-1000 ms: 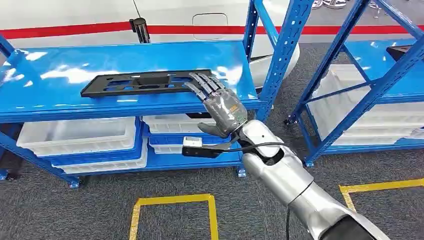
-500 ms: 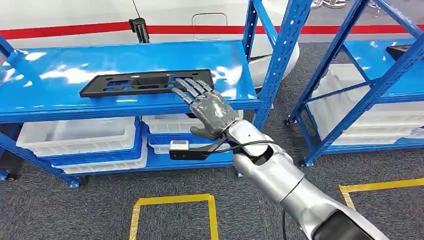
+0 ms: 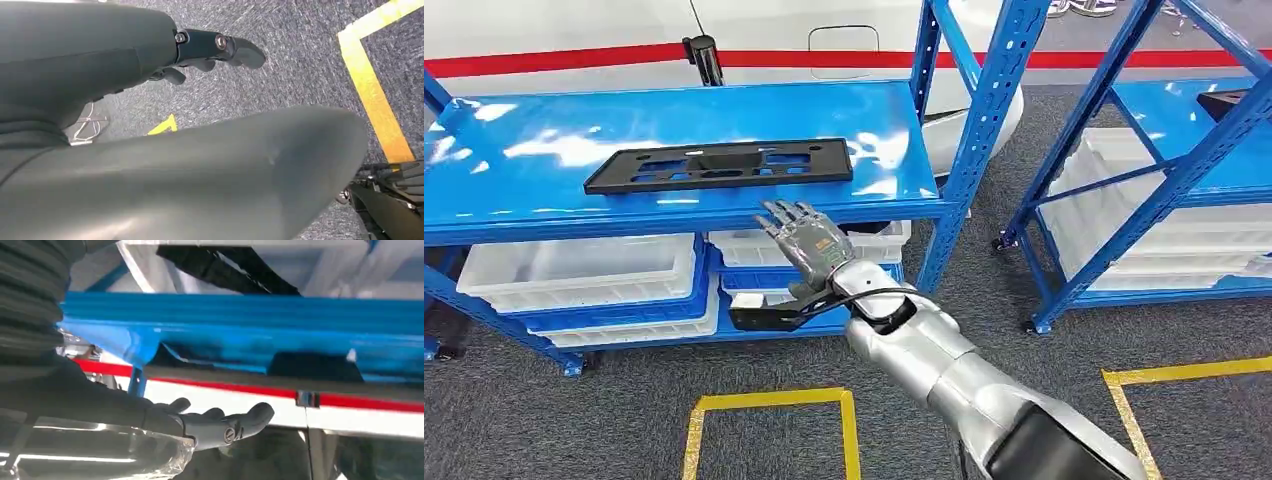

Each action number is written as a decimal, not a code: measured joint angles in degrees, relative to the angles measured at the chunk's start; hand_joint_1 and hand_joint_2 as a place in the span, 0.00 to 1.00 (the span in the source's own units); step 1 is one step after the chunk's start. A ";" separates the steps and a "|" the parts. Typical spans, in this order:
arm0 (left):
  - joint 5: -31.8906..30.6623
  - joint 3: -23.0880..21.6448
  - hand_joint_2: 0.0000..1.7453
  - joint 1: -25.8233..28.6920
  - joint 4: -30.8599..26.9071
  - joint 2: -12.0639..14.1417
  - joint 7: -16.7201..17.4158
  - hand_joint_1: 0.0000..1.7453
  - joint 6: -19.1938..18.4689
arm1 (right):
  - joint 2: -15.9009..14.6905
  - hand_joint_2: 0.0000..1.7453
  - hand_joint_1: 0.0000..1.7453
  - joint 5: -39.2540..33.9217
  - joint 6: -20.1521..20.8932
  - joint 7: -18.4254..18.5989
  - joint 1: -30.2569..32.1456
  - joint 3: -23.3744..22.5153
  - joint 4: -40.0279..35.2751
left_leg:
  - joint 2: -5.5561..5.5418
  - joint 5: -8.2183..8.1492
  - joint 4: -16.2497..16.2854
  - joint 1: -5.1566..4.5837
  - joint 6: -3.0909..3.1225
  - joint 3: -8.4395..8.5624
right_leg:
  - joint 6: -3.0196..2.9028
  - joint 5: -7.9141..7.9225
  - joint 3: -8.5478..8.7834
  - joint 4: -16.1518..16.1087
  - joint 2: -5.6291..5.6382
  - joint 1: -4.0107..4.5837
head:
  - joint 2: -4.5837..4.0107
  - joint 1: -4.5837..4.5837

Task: Take the parts from the cabinet and place them on the table.

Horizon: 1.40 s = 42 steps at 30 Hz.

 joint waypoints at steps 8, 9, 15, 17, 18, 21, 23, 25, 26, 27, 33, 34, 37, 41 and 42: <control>-0.20 0.94 0.00 -0.03 0.02 0.07 -0.11 0.00 0.15 | 1.94 1.00 0.00 0.28 -0.22 0.13 -0.65 0.11 5.96 | 0.01 0.00 0.00 0.00 0.00 -0.01 | 0.00 0.00 -0.02 0.00 0.00 0.00 | 0.00 0.00; -0.28 1.11 0.00 -0.03 0.02 0.09 -0.15 0.00 0.17 | 2.20 1.00 0.00 0.39 -0.22 0.15 -0.84 0.13 6.22 | 0.01 0.00 0.00 0.00 0.00 -0.01 | 0.00 0.00 -0.03 0.00 0.00 0.00 | 0.00 0.00; -0.35 1.64 0.00 -0.04 0.02 0.09 -1.31 0.00 0.44 | 2.42 1.00 0.00 0.24 -1.03 0.24 -1.71 0.11 6.77 | 0.01 0.00 0.00 0.00 0.00 -0.01 | 0.00 0.00 -0.03 0.00 0.01 0.00 | 0.00 0.00; -0.35 1.90 0.00 -0.05 0.02 0.11 -1.36 0.00 0.72 | 2.42 1.00 0.00 0.15 -1.57 0.24 -1.99 0.00 6.77 | 0.01 0.00 0.00 0.00 0.00 -0.01 | 0.00 0.00 -0.03 0.00 0.01 0.00 | 0.00 0.00; -0.37 2.03 0.00 -0.05 0.04 0.11 -1.36 0.00 0.85 | 2.40 1.00 0.00 0.07 -1.75 0.30 -2.37 -0.11 6.75 | 0.01 0.00 0.00 0.00 0.00 -0.01 | 0.00 0.00 -0.03 0.00 0.00 0.00 | 0.00 0.00; -0.61 2.21 0.00 -0.04 0.04 0.11 -1.53 0.00 1.09 | 2.36 1.00 0.00 -0.09 -2.32 0.41 -3.18 -0.88 5.78 | 0.02 0.00 0.00 0.00 0.00 -0.02 | 0.00 0.00 -0.03 0.00 0.01 0.00 | 0.00 0.00; -0.70 2.25 0.00 -0.05 0.04 0.11 -1.79 0.00 1.09 | 2.23 1.00 0.00 -0.09 -2.16 0.41 -3.55 -1.44 4.47 | 0.02 0.00 0.00 0.00 0.00 -0.01 | 0.00 0.00 -0.03 0.00 0.01 0.00 | 0.00 0.00; -0.77 2.29 0.00 -0.05 0.04 0.11 -1.84 0.00 1.09 | 1.94 1.00 0.00 -0.07 -2.03 0.42 -3.69 -1.95 2.88 | 0.01 0.00 0.00 0.00 0.00 -0.02 | 0.00 0.00 -0.03 0.00 0.00 0.00 | 0.00 0.00; -0.77 2.32 0.00 -0.05 0.04 0.11 -1.84 0.00 1.09 | 1.88 1.00 0.00 0.04 -2.01 0.41 -3.72 -2.12 2.40 | 0.01 0.00 0.00 0.00 0.00 -0.02 | 0.00 0.00 -0.03 0.00 0.00 0.00 | 0.00 0.00; -0.88 2.36 0.00 -0.05 0.04 0.11 -1.86 0.00 1.09 | 1.77 1.00 0.00 0.13 -1.90 0.44 -3.73 -2.32 1.85 | 0.01 0.00 0.00 0.00 0.00 -0.02 | 0.00 0.00 -0.03 0.00 0.01 0.00 | 0.00 0.00; -1.11 2.91 0.00 -0.06 0.04 0.11 -2.60 0.00 0.24 | 1.48 1.00 0.00 1.25 -0.04 0.41 -3.62 -2.43 0.61 | 0.02 0.00 0.00 0.00 0.00 -0.02 | 0.00 0.00 -0.04 0.00 0.01 0.00 | 0.00 0.00; -1.11 3.02 0.00 -0.07 0.04 0.11 -2.60 0.00 0.24 | 1.48 1.00 0.00 1.27 -0.04 0.39 -3.58 -2.42 0.61 | 0.02 0.00 0.00 0.00 0.00 -0.02 | 0.00 0.00 -0.04 0.00 0.01 0.00 | 0.00 0.00; -1.14 3.19 0.00 -0.07 0.04 0.13 -2.62 0.00 0.26 | 1.46 1.00 0.00 1.33 -0.07 0.20 -3.42 -2.40 0.61 | 0.02 0.00 0.00 0.00 0.00 -0.02 | 0.00 0.00 -0.04 0.00 0.01 0.00 | 0.00 0.00; -1.20 3.65 0.00 -0.07 0.04 0.15 -2.62 0.00 0.24 | 1.46 1.00 0.00 1.75 -0.11 -0.07 -3.28 -2.40 0.65 | 0.02 0.00 0.00 0.00 0.00 -0.02 | 0.00 0.00 -0.04 0.00 0.01 0.00 | 0.00 0.00; -1.18 3.67 0.00 -0.08 0.04 0.15 -2.62 0.00 0.17 | 1.46 1.00 0.00 1.94 -0.05 -0.09 -3.22 -2.36 0.69 | 0.02 0.00 0.00 0.00 0.00 -0.02 | 0.00 0.00 -0.04 0.00 0.01 0.00 | 0.00 0.00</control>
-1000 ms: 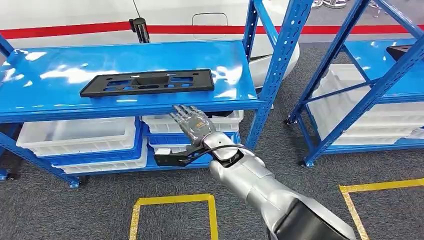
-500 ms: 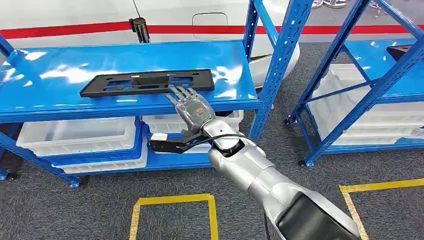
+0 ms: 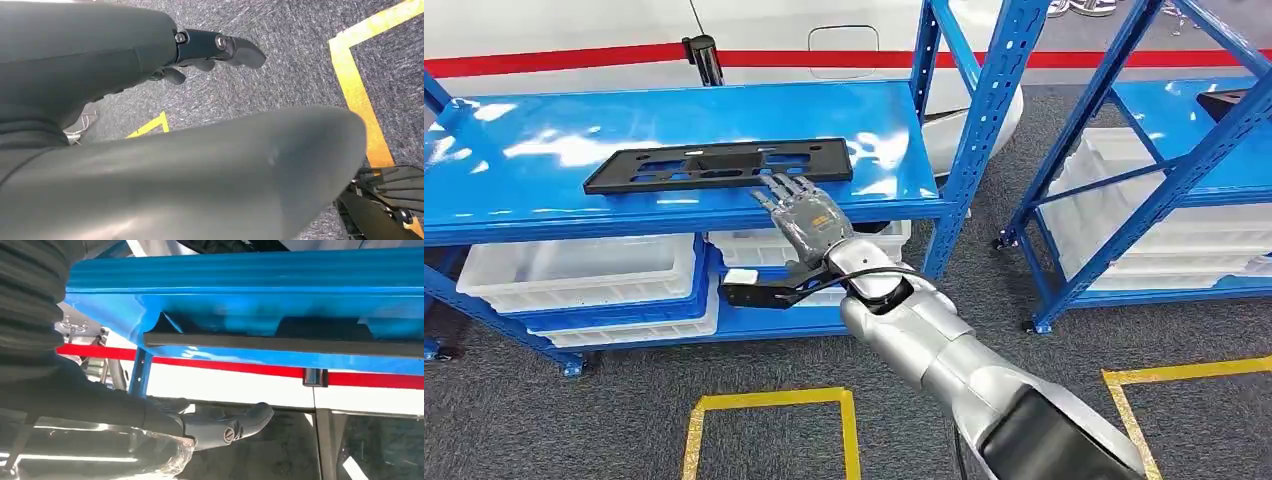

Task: Take the parts from the cabinet and place them on the table.

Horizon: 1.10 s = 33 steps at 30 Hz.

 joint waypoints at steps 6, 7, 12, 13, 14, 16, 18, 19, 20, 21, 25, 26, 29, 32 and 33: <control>0.07 0.50 0.00 -0.03 0.00 0.00 0.00 0.00 -0.07 | 0.02 1.00 0.00 0.40 0.20 0.04 0.60 0.09 0.39 | 0.00 0.00 0.00 0.00 0.00 0.00 | 0.00 0.00 0.00 0.00 0.00 0.00 | 0.00 0.00; 0.07 0.55 0.00 -0.03 0.00 0.00 0.00 0.00 -0.07 | 0.02 1.00 0.00 0.40 0.20 0.04 0.62 0.09 0.42 | 0.00 0.00 0.00 0.00 0.00 0.00 | 0.00 0.00 0.00 0.00 0.00 0.00 | 0.00 0.00; -0.09 0.87 0.00 -0.04 0.00 0.00 -0.11 0.00 0.76 | 0.02 1.00 0.00 0.35 0.04 0.04 0.62 0.09 0.48 | 0.00 0.00 0.00 0.00 0.00 0.00 | 0.00 0.00 0.00 0.00 0.00 0.00 | 0.00 0.00; -0.13 0.92 0.00 -0.04 0.00 0.00 -0.11 0.00 1.22 | 0.02 1.00 0.00 0.33 0.02 0.04 0.62 0.09 0.48 | 0.00 0.00 0.00 0.00 0.00 0.00 | 0.00 0.00 0.00 0.00 0.00 0.00 | 0.00 0.00; -0.18 0.96 0.00 -0.04 0.00 0.00 -0.11 0.00 1.44 | 0.02 1.00 0.00 0.31 0.02 0.04 0.61 0.09 0.48 | 0.00 0.00 0.00 0.00 0.00 0.00 | 0.00 0.00 0.00 0.00 0.00 0.00 | 0.00 0.00; -0.15 1.05 0.00 -0.04 0.00 0.00 -0.02 0.00 1.71 | 0.02 1.00 0.00 0.31 0.04 0.02 0.61 0.09 0.48 | 0.00 0.00 0.00 0.00 0.00 0.00 | 0.00 0.00 0.00 0.00 0.00 0.00 | 0.00 0.00; -0.09 1.11 0.00 -0.04 0.00 0.00 0.04 0.00 1.70 | 0.02 1.00 0.00 0.31 0.05 -0.09 0.61 0.09 0.50 | 0.00 0.00 0.00 0.00 0.00 0.00 | 0.00 0.00 0.00 0.00 0.00 0.00 | 0.00 0.00; -0.07 1.18 0.00 -0.04 0.00 0.00 0.07 0.00 1.71 | 0.02 1.00 0.00 0.31 0.04 -0.09 0.61 0.09 0.52 | 0.00 0.00 0.00 0.00 0.00 0.00 | 0.00 0.00 0.00 0.00 0.00 0.00 | 0.00 0.00; -0.07 1.31 0.00 -0.04 0.00 0.00 0.07 0.00 1.70 | 0.02 1.00 0.00 0.31 0.04 -0.11 0.61 0.09 0.57 | 0.00 0.00 0.00 0.00 0.00 0.00 | 0.00 0.00 0.00 0.00 0.00 0.00 | 0.00 0.00; -0.07 1.38 0.00 -0.04 0.00 -0.02 0.07 0.00 1.69 | 0.02 1.00 0.00 0.31 0.04 -0.11 0.61 0.09 0.59 | 0.00 0.00 0.00 0.00 0.00 0.00 | 0.00 0.00 0.00 0.00 0.00 0.00 | 0.00 0.00; -0.11 1.57 0.00 -0.04 0.00 -0.04 0.09 0.00 1.62 | 0.15 1.00 0.00 0.33 -0.15 -0.31 0.59 0.09 0.74 | 0.00 0.00 0.00 0.00 0.00 -0.01 | 0.00 0.00 0.01 0.00 0.00 0.00 | 0.00 0.00; -0.11 1.62 0.00 -0.03 0.00 -0.07 0.09 0.00 1.73 | 0.31 1.00 0.00 0.33 -0.15 -0.31 0.57 0.09 0.74 | 0.00 -0.02 0.08 -0.03 0.01 -0.03 | 0.01 0.02 0.03 -0.05 0.00 -0.02 | 0.00 0.02; -0.11 1.81 0.00 -0.04 0.00 -0.07 0.11 0.00 1.95 | 0.70 1.00 0.00 0.31 -0.02 -0.31 0.53 0.09 0.74 | -0.04 -0.03 0.17 -0.19 0.02 -0.08 | 0.07 0.06 0.02 -0.07 -0.01 -0.13 | 0.00 -0.02; -0.11 1.86 0.00 -0.03 0.00 -0.07 0.37 0.00 2.14 | 0.96 1.00 0.00 0.31 0.00 -0.31 0.51 0.11 0.74 | -0.05 -0.05 0.29 -0.38 0.07 -0.17 | 0.23 0.15 0.00 -0.09 -0.01 -0.29 | 0.00 -0.02; -0.11 1.86 0.00 -0.04 0.00 -0.05 0.39 0.00 2.14 | 1.01 1.00 0.00 0.31 0.00 -0.31 0.46 0.11 0.74 | -0.05 -0.06 0.35 -0.44 0.09 -0.19 | 0.26 0.16 0.00 -0.10 -0.01 -0.40 | 0.00 0.00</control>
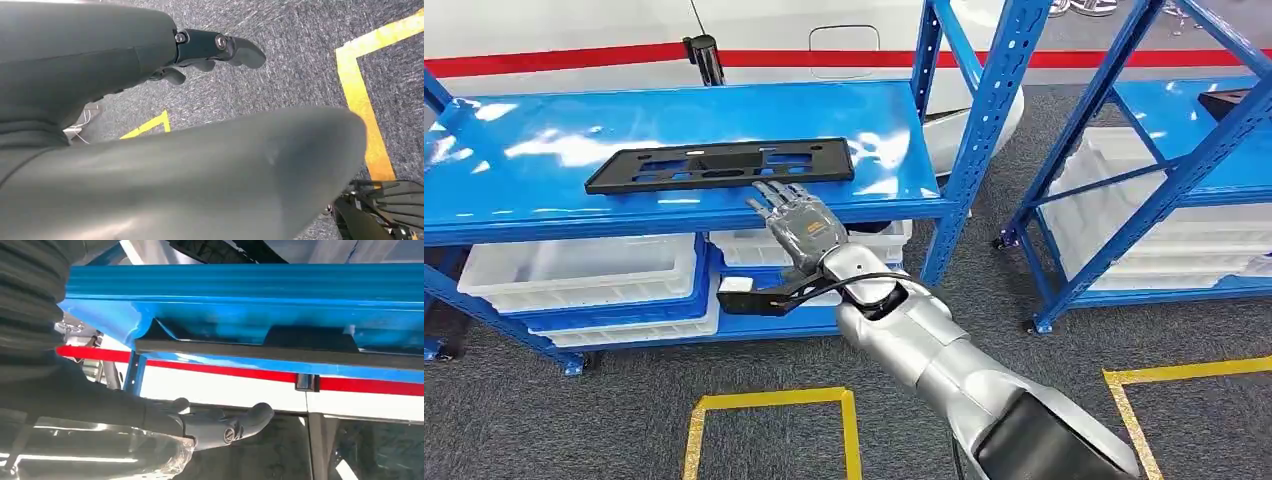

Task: Take the parts from the cabinet and place them on the table.

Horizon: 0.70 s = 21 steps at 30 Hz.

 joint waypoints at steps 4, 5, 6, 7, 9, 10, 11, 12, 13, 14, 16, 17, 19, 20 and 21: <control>0.00 0.00 0.00 -0.07 0.00 -0.09 0.31 0.00 0.44 | 0.13 1.00 0.00 -0.09 0.00 0.00 -0.48 0.00 0.02 | 0.39 0.53 -0.88 0.45 1.04 0.40 | 0.26 -0.68 -1.02 1.13 -0.27 -0.20 | 0.00 0.02; 0.00 0.02 0.00 -0.08 0.00 -0.09 0.44 0.00 0.77 | 0.20 1.00 0.00 -0.11 0.00 0.00 -0.68 0.00 0.04 | 0.41 0.59 -0.92 0.51 1.23 0.30 | -0.21 -2.26 -2.56 4.32 -0.58 0.00 | 0.00 0.19; 0.00 0.02 0.00 -0.09 0.00 -0.11 0.48 0.00 0.83 | 0.22 1.00 0.00 -0.11 0.00 0.00 -0.71 0.00 0.07 | 0.52 0.61 -0.92 0.55 1.36 0.24 | -0.61 -4.11 -4.93 8.96 -0.67 -0.02 | 0.00 0.35; 0.00 0.02 0.00 -0.08 0.00 -0.15 0.50 0.00 0.85 | 0.17 1.00 0.00 -0.11 0.00 0.00 -0.60 0.02 0.15 | 0.62 0.58 -0.91 0.50 1.38 0.21 | -0.90 -5.78 -7.53 13.98 -0.68 -0.01 | 0.00 0.26; -0.02 0.07 0.00 -0.08 0.00 -0.20 0.63 0.00 0.90 | -0.09 1.00 0.00 -0.11 0.00 -0.02 -0.42 0.07 0.48 | 0.65 0.50 -0.87 0.40 1.33 0.20 | -0.71 -6.72 -11.18 19.78 -0.68 0.35 | 0.00 0.35; -0.09 0.09 0.00 -0.08 0.00 -0.22 0.63 0.00 0.94 | -0.09 1.00 0.00 -0.11 -0.02 -0.07 -0.42 0.09 0.61 | 0.63 0.39 -0.86 0.38 1.26 0.25 | -0.46 -5.64 -10.67 18.26 -0.68 0.50 | 0.00 0.35; -0.09 0.13 0.00 -0.08 0.00 -0.26 0.63 0.00 1.03 | -0.09 1.00 0.00 -0.18 -0.04 -0.07 -0.44 0.09 0.68 | 0.60 0.25 -0.85 0.36 1.08 0.39 | -0.15 -3.45 -8.70 13.72 -0.69 0.65 | 0.00 0.37; -0.20 0.18 0.00 -0.08 0.00 -0.26 0.63 0.00 1.25 | -0.07 1.00 0.00 -0.22 -0.04 -0.09 -0.51 0.09 0.68 | 0.60 0.10 -0.85 0.37 0.87 0.58 | 0.01 -1.40 -6.30 8.65 -0.77 0.78 | 0.00 0.37; -0.39 0.24 0.00 -0.08 0.00 -0.30 0.63 0.00 1.53 | -0.04 1.00 0.00 -0.26 -0.04 -0.15 -0.59 0.09 0.68 | 0.59 -0.15 -0.85 0.37 0.59 0.80 | -0.12 0.41 -3.66 3.26 -1.15 0.89 | 0.00 0.39; -0.44 0.37 0.00 -0.09 0.00 -0.35 0.63 0.00 1.72 | -0.04 1.00 0.00 -0.26 -0.04 -0.18 -0.66 0.11 0.70 | 0.59 -0.44 -0.71 -0.04 0.20 0.79 | -0.89 0.63 -2.44 1.22 -1.51 1.26 | 0.00 0.33; -0.44 0.55 0.00 -0.10 0.00 -0.35 0.66 0.00 1.99 | 0.07 1.00 0.00 -0.26 -0.04 -0.17 -0.67 0.15 0.74 | 0.68 -0.76 -0.72 0.08 -0.41 0.87 | -2.22 0.75 -2.39 1.05 -1.22 1.41 | 0.00 0.26; -0.50 0.57 0.00 -0.09 0.00 -0.35 0.74 0.00 2.27 | 0.04 1.00 0.00 -0.28 -0.04 -0.18 -0.67 0.17 0.79 | 0.73 -0.85 -0.82 0.34 -0.76 0.95 | -2.74 0.63 -2.35 1.05 -1.14 1.58 | 0.00 0.33; -0.55 0.61 0.00 -0.18 -0.04 -0.24 0.79 0.00 3.34 | 0.31 1.00 0.00 -0.31 -0.07 -0.17 -0.78 0.17 0.79 | 0.67 -1.57 -0.12 0.87 -1.63 1.00 | -3.64 0.67 -1.46 0.45 -0.79 0.78 | 0.00 0.33; -0.59 0.63 0.00 -0.17 -0.02 -0.28 0.79 0.00 3.72 | 0.35 1.00 0.00 -0.39 -0.07 -0.17 -0.83 0.17 0.81 | 0.66 -2.66 2.13 0.86 -1.94 0.25 | -4.27 0.38 -1.11 0.40 -0.72 0.85 | 0.00 -0.02; -0.61 0.63 0.00 -0.18 0.00 -0.33 0.79 0.00 3.91 | 0.46 1.00 0.00 -0.42 -0.07 -0.20 -0.85 0.17 0.83 | 0.66 -4.33 5.73 1.03 -2.25 -1.51 | -4.59 0.18 -0.81 0.40 -0.69 0.89 | 0.00 -0.15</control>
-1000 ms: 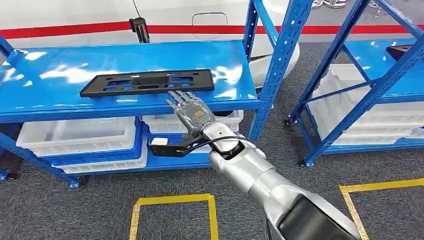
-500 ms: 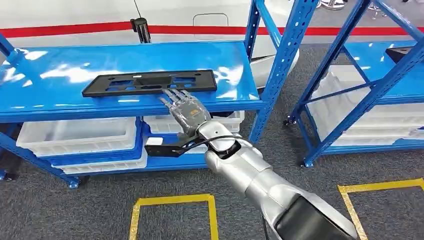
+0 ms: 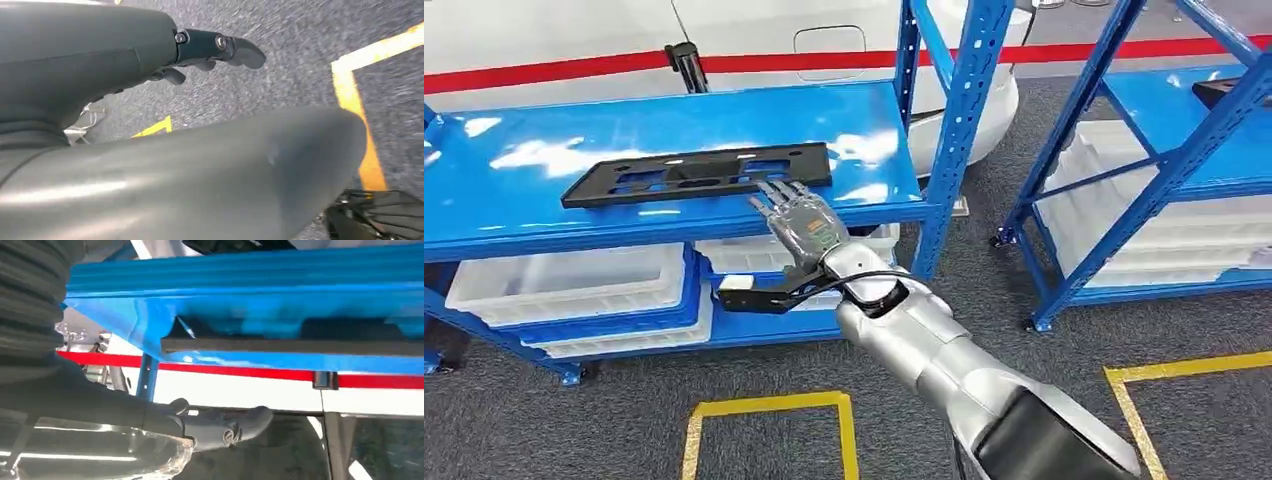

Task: Take the parts from the cabinet and place them on the table.

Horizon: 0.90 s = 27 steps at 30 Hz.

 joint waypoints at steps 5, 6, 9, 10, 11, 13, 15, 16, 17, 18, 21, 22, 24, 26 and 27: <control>0.02 0.28 0.00 0.14 0.00 0.04 0.04 0.00 0.02 | 0.04 1.00 0.00 0.00 0.00 0.00 0.34 0.07 0.42 | 0.02 1.70 7.63 0.50 -0.70 -7.28 | -0.42 -1.75 2.13 0.03 0.63 0.41 | 0.00 -0.04; 0.02 0.31 0.00 0.15 0.00 0.04 0.04 0.00 -0.26 | 0.09 1.00 0.00 0.00 -0.02 -0.02 0.33 0.09 0.42 | 0.02 5.11 2.71 0.50 -0.49 -5.43 | -0.29 -2.25 2.92 0.02 0.77 0.41 | 0.00 -0.02; 0.02 0.37 0.00 0.13 0.15 0.11 0.04 0.00 -0.88 | 0.26 1.00 0.00 0.00 -0.09 -0.04 0.08 0.11 0.48 | -0.18 7.84 -4.99 -0.21 0.59 -1.85 | 0.44 -3.32 4.01 -0.30 0.87 1.09 | 0.00 0.20; -0.07 0.37 0.00 -0.07 0.15 0.09 0.02 0.00 -0.88 | 0.33 1.00 0.00 -0.02 -0.11 -0.04 0.03 0.11 0.48 | 0.11 7.23 -5.57 -0.32 1.17 -1.68 | 0.70 -3.44 3.88 -0.44 0.90 0.93 | 0.00 -0.09; -0.11 0.37 0.00 -0.13 0.15 0.11 0.02 0.00 -0.85 | 0.31 1.00 0.00 -0.02 -0.11 -0.04 0.15 0.13 0.50 | 0.04 7.03 -5.92 -0.37 1.53 -1.76 | 1.18 -3.20 4.21 -0.06 0.87 1.15 | 0.00 0.00; -0.20 0.39 0.00 -0.02 0.15 -0.02 0.06 0.00 -0.81 | 0.44 1.00 0.00 -0.02 -0.15 -0.04 0.04 0.15 0.41 | 0.01 6.89 -6.61 0.05 2.31 -0.62 | 1.67 -3.76 3.62 0.41 0.70 1.48 | 0.00 0.00; -0.31 0.46 0.00 0.01 0.15 0.00 0.20 0.00 -0.77 | 0.44 1.00 0.00 -0.07 -0.15 -0.04 -0.41 0.17 0.42 | -0.02 6.41 -6.80 0.03 3.08 0.10 | 1.67 -5.59 0.29 7.10 0.18 1.15 | 0.00 0.09; -0.35 0.50 0.00 -0.03 0.15 0.00 0.20 0.00 -0.77 | 0.39 1.00 0.00 -0.09 -0.13 -0.04 -0.41 0.18 0.44 | -0.04 6.16 -6.81 0.03 3.22 0.26 | 1.64 -6.87 -2.48 11.48 0.17 1.07 | 0.00 0.11; -0.42 0.52 0.00 -0.04 0.15 -0.02 0.20 0.00 -0.74 | 0.31 1.00 0.00 -0.11 -0.11 -0.04 -0.24 0.22 0.46 | -0.08 5.81 -6.81 0.02 3.31 0.45 | 1.61 -8.26 -5.46 15.83 0.15 0.95 | 0.00 0.13; -0.42 0.55 0.00 -0.03 0.15 -0.02 0.20 0.00 -0.72 | 0.24 1.00 0.00 -0.11 -0.07 -0.04 0.05 0.28 0.48 | -0.21 5.43 -6.80 0.01 3.23 0.82 | 1.87 -8.82 -7.99 18.88 0.15 0.93 | 0.00 0.13; -0.50 0.66 0.00 0.06 0.15 -0.07 0.22 0.00 -0.70 | 0.28 1.00 0.00 -0.11 0.07 -0.04 0.30 0.46 0.48 | -0.30 4.20 -6.80 0.01 2.81 2.56 | 3.30 -3.64 -7.10 11.78 -0.04 0.77 | 0.00 0.15; -0.50 0.72 0.00 0.05 0.15 -0.13 0.24 0.00 -0.70 | 0.33 1.00 0.00 -0.11 0.07 -0.04 0.26 0.52 0.48 | -0.32 3.65 -6.81 0.01 2.60 3.42 | 3.62 -0.24 -4.84 5.65 -0.19 0.77 | 0.00 0.15; -0.55 0.77 0.00 0.03 0.26 -0.33 0.24 0.00 -0.72 | 0.33 1.00 0.00 -0.11 0.20 -0.04 0.20 0.63 0.50 | -0.41 2.71 -6.75 -0.15 1.91 4.34 | 2.26 1.04 -3.44 0.35 -0.70 1.24 | 0.00 -0.07; -0.57 0.76 0.00 -0.22 0.26 -0.31 0.26 0.00 -0.72 | 0.52 1.00 0.00 -0.09 0.42 -0.04 0.24 0.66 0.44 | -0.38 2.51 -6.95 -0.13 1.14 4.80 | 1.13 1.33 -2.14 -0.13 -0.66 1.30 | 0.00 0.15; -0.57 0.76 0.00 -0.08 0.28 -0.39 0.31 0.00 -0.72 | 0.50 1.00 0.00 -0.11 0.42 -0.04 0.28 0.66 0.46 | -0.31 2.71 -6.61 0.00 0.98 5.09 | 0.65 1.55 -1.78 -0.52 -0.58 1.17 | 0.00 0.07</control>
